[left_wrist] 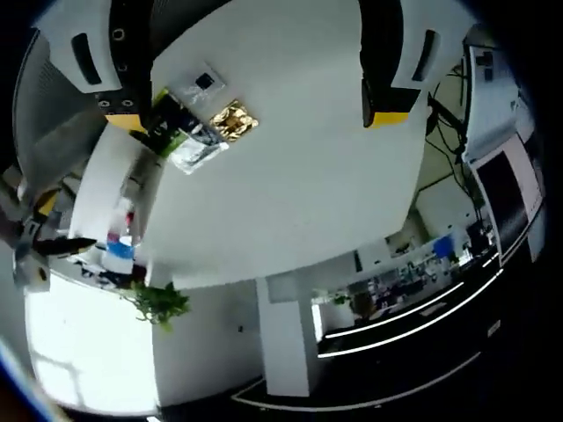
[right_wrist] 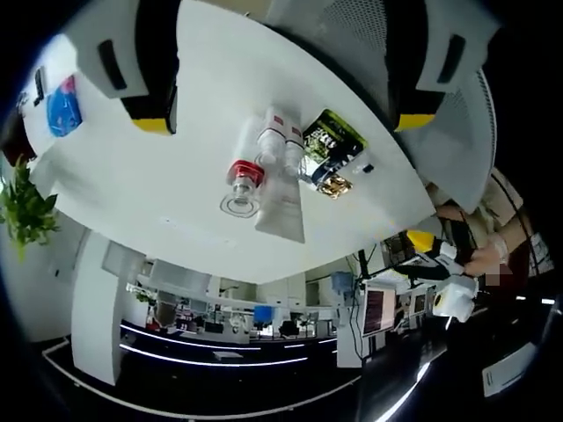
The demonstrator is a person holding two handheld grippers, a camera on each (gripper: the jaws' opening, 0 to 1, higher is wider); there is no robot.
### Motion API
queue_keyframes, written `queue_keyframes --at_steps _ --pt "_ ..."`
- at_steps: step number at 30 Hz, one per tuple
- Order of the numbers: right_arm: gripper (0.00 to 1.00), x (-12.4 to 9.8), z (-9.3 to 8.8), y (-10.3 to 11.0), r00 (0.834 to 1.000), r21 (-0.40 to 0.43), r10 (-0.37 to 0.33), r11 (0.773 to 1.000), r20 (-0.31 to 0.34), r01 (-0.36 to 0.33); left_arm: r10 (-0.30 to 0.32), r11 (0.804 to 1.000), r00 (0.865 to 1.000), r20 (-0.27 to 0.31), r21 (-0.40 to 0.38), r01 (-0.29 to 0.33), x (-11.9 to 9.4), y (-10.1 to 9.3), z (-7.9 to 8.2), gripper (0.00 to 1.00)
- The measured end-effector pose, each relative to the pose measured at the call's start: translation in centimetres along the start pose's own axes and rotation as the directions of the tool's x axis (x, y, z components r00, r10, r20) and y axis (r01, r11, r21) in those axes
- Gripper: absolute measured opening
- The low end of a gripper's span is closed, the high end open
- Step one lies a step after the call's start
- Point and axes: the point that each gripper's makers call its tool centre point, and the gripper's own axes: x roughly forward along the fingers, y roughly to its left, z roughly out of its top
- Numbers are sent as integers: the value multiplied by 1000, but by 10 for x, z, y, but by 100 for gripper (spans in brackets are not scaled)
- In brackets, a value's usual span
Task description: Arrange the skincare products in the storage area until every visible bottle or jar stands upright without overlapping.
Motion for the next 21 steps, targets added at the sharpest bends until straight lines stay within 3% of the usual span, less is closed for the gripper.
queue_keyframes --at_steps 4,9,15,21 --pt "100 -1 -8 -4 1000 0 -16 1000 -10 16 37 999 999 3 -16 -37 -14 6 -11 97" --pt "100 0 -3 -2 998 53 4 999 70 -7 40 999 999 27 -25 -39 -28 -1 -20 97" --pt "100 5 0 3 994 31 10 999 105 -14 70 997 996 56 -43 -68 -31 -10 -28 97" --pt "100 13 -12 8 995 32 19 999 97 -22 70 995 994 83 -75 -64 -30 -29 -44 97"
